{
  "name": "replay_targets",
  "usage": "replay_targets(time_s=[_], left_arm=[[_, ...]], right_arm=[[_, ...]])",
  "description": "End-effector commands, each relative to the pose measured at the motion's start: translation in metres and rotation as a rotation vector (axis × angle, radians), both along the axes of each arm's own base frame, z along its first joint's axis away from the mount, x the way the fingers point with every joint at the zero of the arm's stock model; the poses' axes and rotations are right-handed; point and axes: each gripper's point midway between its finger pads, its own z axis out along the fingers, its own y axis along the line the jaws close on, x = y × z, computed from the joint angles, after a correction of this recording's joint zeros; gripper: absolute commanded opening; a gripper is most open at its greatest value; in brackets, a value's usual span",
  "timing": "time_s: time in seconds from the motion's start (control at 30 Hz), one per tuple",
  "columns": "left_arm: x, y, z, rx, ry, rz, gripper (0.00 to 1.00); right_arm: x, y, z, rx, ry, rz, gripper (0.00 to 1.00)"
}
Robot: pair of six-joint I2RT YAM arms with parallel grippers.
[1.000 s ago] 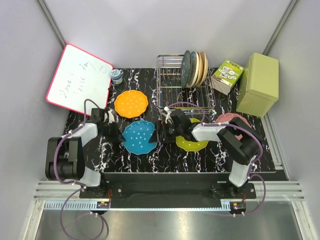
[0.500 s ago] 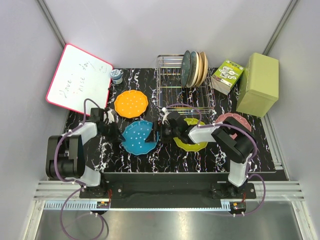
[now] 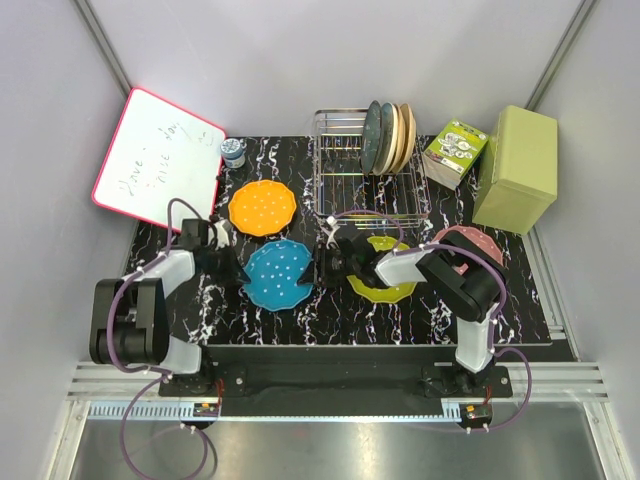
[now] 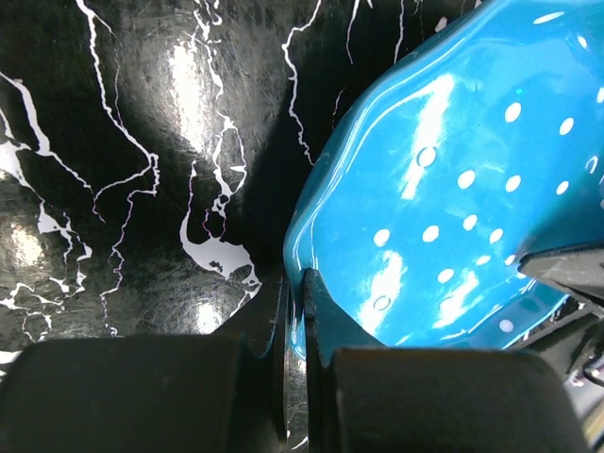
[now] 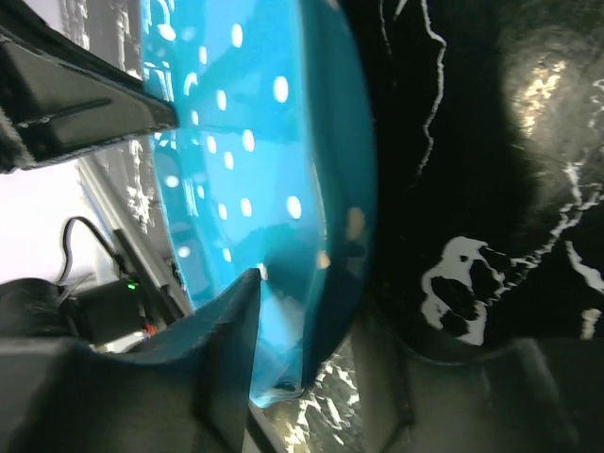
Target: Load the plates into the dish rack
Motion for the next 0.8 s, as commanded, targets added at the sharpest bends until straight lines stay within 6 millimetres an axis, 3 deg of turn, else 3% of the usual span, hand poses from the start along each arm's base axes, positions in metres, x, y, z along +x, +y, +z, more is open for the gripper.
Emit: replay_targets(time_s=[0.0,0.13,0.23,0.33,0.43,0.53,0.57,0.6,0.7,0.73,0.77], left_arm=[[-0.028,-0.033,0.005,-0.086,0.015,-0.139,0.00],[-0.031,-0.043,0.012,-0.111,-0.021,-0.185,0.00],[-0.038,-0.057,0.019,-0.143,-0.050,-0.252,0.00],[-0.040,-0.063,0.023,-0.156,-0.069,-0.277,0.00],[-0.040,-0.063,0.025,-0.161,-0.079,-0.280,0.00],[-0.039,-0.060,0.027,-0.162,-0.086,-0.268,0.01],[-0.036,-0.058,0.030,-0.167,-0.098,-0.259,0.06],[-0.034,-0.056,0.032,-0.178,-0.107,-0.251,0.22],[-0.021,-0.042,0.043,-0.202,-0.150,-0.198,0.38],[-0.018,-0.039,0.046,-0.212,-0.167,-0.195,0.53],[-0.014,-0.034,0.052,-0.229,-0.185,-0.181,0.55]], right_arm=[[0.005,0.041,0.062,0.180,-0.170,0.116,0.43],[0.005,0.048,0.081,0.216,-0.211,0.147,0.47],[0.006,0.051,0.095,0.251,-0.235,0.162,0.45],[0.004,0.054,0.110,0.287,-0.266,0.190,0.17],[0.001,0.052,0.117,0.295,-0.294,0.200,0.00],[-0.004,0.045,0.119,0.290,-0.320,0.210,0.00],[-0.008,0.040,0.119,0.287,-0.332,0.219,0.00],[-0.012,0.038,0.120,0.288,-0.343,0.235,0.00],[-0.024,0.029,0.127,0.280,-0.376,0.286,0.00],[-0.028,0.025,0.126,0.266,-0.366,0.300,0.00],[-0.029,0.023,0.137,0.269,-0.403,0.317,0.00]])
